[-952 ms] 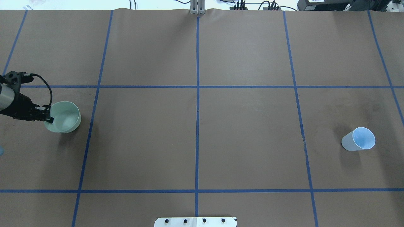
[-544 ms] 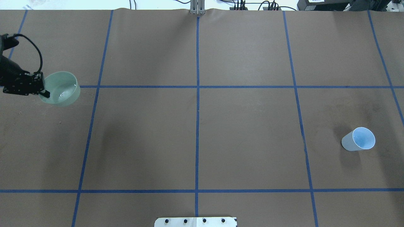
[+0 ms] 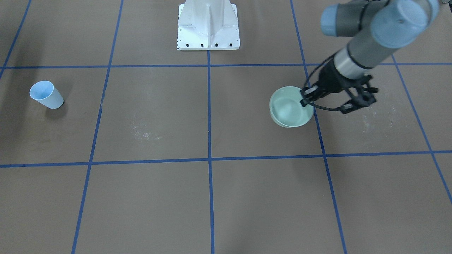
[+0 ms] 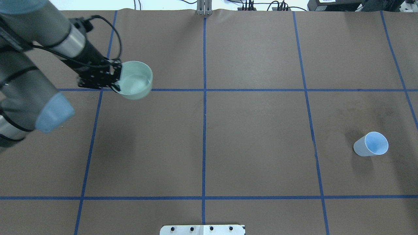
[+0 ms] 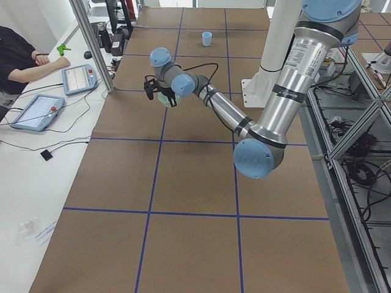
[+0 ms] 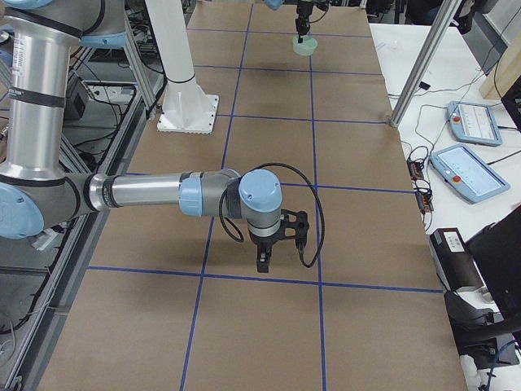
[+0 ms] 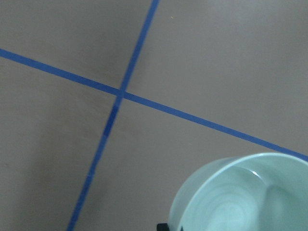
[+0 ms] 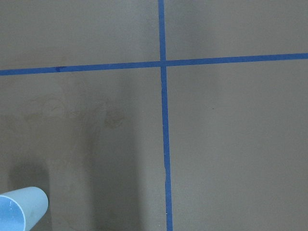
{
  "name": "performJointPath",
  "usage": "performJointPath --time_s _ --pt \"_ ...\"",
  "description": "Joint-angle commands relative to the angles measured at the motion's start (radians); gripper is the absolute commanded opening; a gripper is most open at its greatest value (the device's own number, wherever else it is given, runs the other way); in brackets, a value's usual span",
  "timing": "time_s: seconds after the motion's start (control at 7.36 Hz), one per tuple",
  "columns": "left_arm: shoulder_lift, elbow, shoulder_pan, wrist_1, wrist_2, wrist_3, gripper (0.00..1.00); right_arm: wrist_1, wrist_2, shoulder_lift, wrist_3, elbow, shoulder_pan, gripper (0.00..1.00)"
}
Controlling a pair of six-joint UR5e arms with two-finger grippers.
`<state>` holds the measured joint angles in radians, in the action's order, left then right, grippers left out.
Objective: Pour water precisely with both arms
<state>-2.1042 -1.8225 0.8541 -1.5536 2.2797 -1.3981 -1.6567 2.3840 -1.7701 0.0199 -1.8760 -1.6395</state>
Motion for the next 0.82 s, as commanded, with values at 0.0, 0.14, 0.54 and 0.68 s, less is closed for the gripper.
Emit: performJointPath --time_s 0.0,0.14,0.54,0.68 --pt "-0.176 0.118 -0.212 -0.046 -0.193 -0.250 0.00 0.000 -0.002 0.001 0.000 0.000 0.000 0.99" --pt "-0.215 0.229 -0.263 -0.163 -0.271 -0.312 0.00 0.002 0.000 0.000 0.000 0.000 0.001 0.99" --pt "-0.284 0.466 -0.271 -0.352 -0.287 -0.349 0.00 0.003 0.000 0.001 -0.003 0.000 0.001 0.99" --pt "-0.278 0.468 -0.271 -0.350 -0.289 -0.346 0.00 0.003 0.000 0.000 -0.005 -0.002 0.001 0.99"
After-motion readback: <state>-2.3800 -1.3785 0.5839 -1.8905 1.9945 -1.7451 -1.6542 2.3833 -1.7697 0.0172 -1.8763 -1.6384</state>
